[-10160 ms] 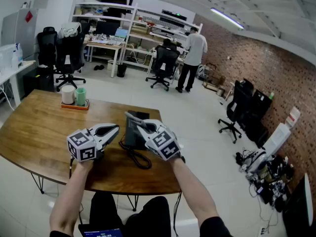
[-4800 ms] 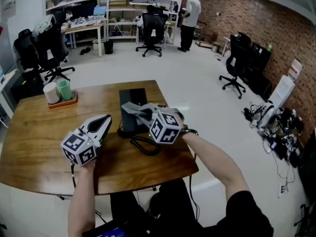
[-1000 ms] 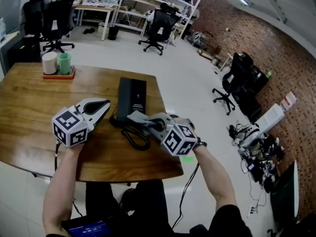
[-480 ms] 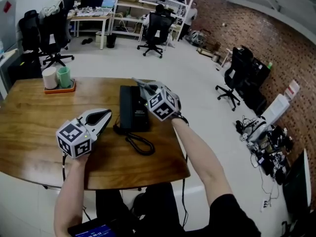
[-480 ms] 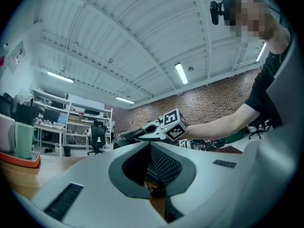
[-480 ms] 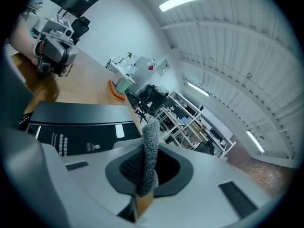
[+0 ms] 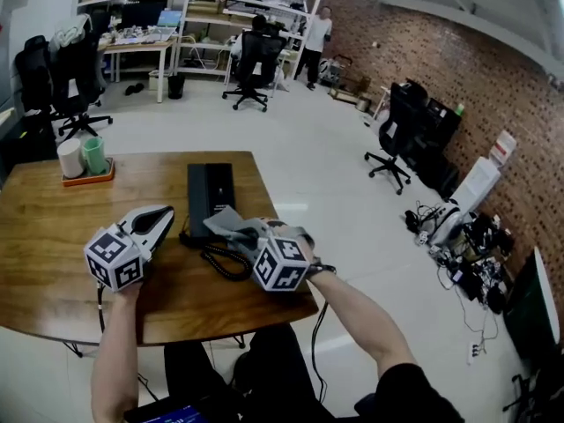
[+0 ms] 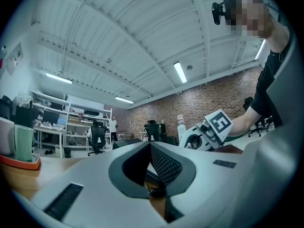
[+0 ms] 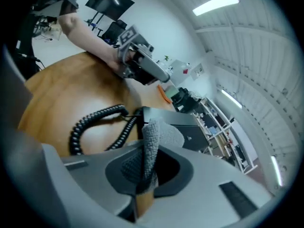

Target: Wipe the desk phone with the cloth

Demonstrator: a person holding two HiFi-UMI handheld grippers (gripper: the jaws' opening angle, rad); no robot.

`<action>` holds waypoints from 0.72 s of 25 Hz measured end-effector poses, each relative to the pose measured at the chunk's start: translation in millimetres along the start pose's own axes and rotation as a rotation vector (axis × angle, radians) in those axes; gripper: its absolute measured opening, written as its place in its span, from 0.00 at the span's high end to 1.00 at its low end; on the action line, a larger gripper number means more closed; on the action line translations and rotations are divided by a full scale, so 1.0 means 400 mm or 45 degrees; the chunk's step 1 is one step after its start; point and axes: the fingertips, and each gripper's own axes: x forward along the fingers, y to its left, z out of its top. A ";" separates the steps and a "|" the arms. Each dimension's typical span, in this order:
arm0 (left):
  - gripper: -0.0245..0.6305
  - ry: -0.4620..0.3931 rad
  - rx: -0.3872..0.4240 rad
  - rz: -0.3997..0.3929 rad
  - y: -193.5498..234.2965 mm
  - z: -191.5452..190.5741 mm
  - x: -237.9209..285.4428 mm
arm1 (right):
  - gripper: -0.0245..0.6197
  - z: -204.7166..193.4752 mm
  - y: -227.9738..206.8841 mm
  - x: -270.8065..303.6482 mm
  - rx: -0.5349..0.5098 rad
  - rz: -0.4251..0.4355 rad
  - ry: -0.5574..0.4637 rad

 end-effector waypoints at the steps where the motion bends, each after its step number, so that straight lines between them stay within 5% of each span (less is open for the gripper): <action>1: 0.97 -0.002 -0.001 0.000 0.003 -0.008 -0.007 | 0.92 0.011 0.023 -0.012 -0.002 0.023 -0.004; 8: 0.97 -0.128 -0.103 -0.038 0.004 0.007 -0.036 | 0.92 0.130 -0.047 -0.258 0.368 -0.256 -0.320; 12: 0.97 -0.185 -0.111 -0.091 -0.128 0.086 -0.061 | 0.92 0.172 -0.068 -0.474 0.648 -0.438 -0.625; 18: 0.97 -0.407 -0.172 -0.218 -0.395 0.261 -0.146 | 0.92 0.256 -0.037 -0.712 0.780 -0.610 -0.963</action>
